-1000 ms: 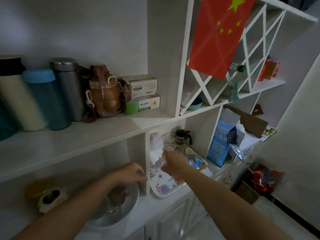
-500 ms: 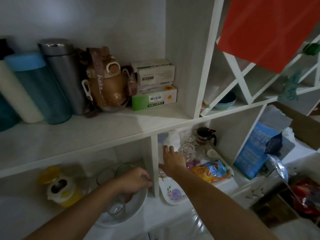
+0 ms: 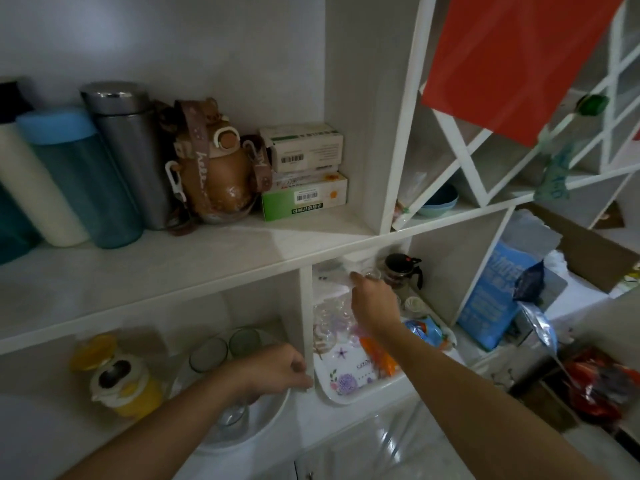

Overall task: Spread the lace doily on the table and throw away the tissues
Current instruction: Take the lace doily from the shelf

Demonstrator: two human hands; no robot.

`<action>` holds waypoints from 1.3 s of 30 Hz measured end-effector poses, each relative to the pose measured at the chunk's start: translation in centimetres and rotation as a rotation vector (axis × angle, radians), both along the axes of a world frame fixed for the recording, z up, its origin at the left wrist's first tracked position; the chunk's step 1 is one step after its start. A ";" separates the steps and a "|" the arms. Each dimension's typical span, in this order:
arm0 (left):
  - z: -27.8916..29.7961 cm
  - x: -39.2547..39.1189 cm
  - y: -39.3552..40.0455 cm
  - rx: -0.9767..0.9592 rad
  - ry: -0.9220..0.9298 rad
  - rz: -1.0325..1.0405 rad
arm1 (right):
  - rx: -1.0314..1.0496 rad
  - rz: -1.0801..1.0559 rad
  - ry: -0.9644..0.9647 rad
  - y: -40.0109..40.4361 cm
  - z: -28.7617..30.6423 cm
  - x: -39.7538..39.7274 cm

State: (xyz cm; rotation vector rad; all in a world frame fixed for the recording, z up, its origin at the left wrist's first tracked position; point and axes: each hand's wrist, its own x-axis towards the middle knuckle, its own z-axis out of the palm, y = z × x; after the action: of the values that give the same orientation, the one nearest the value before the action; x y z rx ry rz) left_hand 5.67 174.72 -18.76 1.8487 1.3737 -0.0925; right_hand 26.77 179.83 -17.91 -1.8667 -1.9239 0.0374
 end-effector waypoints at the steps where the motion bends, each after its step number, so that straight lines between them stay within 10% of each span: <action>1: 0.4 0.5 -0.5 0.022 0.039 -0.063 | 0.037 -0.019 0.026 -0.6 0.6 0.5; 16: 5.7 7.8 -6.3 0.994 -0.249 -0.349 | 0.354 -0.259 0.157 -17.1 8.7 4.9; 39: 5.6 10.1 -30.1 -0.241 -0.957 0.205 | 0.323 -0.660 1.087 -51.4 6.0 7.6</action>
State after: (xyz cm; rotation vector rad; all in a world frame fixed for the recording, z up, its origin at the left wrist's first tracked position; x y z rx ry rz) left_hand 15.79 144.62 -13.11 1.2462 0.8006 0.6273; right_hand 34.32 128.40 -11.88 -1.6203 -0.5294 0.4065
